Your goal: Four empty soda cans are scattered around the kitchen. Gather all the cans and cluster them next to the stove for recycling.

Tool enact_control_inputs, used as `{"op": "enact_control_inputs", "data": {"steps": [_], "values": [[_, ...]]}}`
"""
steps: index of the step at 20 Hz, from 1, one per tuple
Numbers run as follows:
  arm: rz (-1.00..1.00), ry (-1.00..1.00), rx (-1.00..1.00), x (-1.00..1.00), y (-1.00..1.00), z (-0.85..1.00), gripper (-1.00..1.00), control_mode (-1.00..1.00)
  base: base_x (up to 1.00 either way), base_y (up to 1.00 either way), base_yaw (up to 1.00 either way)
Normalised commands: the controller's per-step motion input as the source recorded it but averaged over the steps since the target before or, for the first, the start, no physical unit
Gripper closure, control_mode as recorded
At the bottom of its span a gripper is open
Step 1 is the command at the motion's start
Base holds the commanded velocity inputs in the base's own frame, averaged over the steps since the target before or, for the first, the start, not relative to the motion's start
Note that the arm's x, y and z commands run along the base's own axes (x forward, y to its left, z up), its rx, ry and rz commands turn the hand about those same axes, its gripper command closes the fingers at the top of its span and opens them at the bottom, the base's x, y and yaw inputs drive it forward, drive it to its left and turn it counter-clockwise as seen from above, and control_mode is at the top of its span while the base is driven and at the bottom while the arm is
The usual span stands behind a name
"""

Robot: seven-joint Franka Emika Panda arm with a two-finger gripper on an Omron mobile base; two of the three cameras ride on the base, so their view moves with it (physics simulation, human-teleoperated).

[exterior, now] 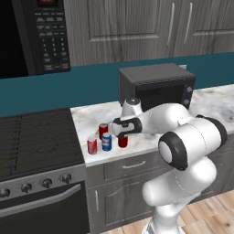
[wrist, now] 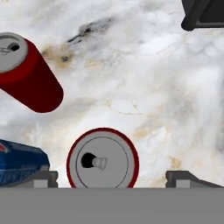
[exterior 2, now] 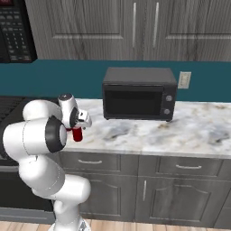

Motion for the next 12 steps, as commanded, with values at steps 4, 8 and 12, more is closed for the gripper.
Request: {"op": "enact_control_inputs", "data": {"steps": [4,8,12], "values": [[0.0,0.0,0.0,-0.19,0.0,0.36,-1.0,-1.0,0.0,0.0,0.0],[0.0,0.0,0.0,-0.4,-0.03,0.4,-1.0,-1.0,0.0,0.0,0.0],[0.0,-0.02,0.0,-0.67,-0.12,0.4,-1.0,-1.0,0.0,0.0,0.0]]}}
